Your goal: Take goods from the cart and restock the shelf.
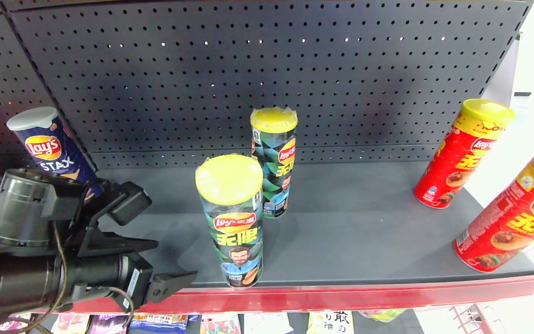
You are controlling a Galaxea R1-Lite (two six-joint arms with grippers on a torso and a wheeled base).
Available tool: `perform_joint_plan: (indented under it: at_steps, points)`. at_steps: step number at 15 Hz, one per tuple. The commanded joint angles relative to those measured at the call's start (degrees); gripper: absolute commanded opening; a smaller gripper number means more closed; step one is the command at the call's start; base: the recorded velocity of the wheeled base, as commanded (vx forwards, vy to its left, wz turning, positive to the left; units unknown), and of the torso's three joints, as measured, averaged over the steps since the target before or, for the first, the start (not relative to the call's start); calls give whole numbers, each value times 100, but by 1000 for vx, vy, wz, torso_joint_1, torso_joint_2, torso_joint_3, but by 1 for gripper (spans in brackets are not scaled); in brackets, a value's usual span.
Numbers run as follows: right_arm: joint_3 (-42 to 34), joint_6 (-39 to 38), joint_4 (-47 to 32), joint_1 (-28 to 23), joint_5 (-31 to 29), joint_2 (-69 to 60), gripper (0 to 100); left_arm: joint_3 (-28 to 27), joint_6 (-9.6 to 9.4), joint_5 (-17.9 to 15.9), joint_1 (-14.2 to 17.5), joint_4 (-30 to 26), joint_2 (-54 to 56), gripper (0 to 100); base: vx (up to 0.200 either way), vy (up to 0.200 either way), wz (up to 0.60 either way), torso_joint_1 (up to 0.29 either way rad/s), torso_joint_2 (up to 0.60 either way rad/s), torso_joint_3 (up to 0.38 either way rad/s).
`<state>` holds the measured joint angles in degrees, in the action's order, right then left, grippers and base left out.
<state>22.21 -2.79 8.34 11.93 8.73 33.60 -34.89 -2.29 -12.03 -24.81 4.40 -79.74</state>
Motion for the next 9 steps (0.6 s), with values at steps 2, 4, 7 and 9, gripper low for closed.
perform_joint_plan:
  at_steps: [2,4,7,9]
  points:
    - [-68,-2,10,-112,-12,-178,100,-62,1,8,-59,228,-393,100,0,0,0,0,0,0]
    - [-68,-2,10,-112,-3,-178,100,-150,9,-1,-191,289,-569,100,0,0,0,0,0,0]
    - [-59,-2,10,-112,-3,-178,100,-361,9,8,-191,289,-780,100,0,0,0,0,0,0]
    - [-59,-2,10,-112,-3,-169,100,-492,9,-1,-191,289,-877,100,0,0,0,0,0,0]
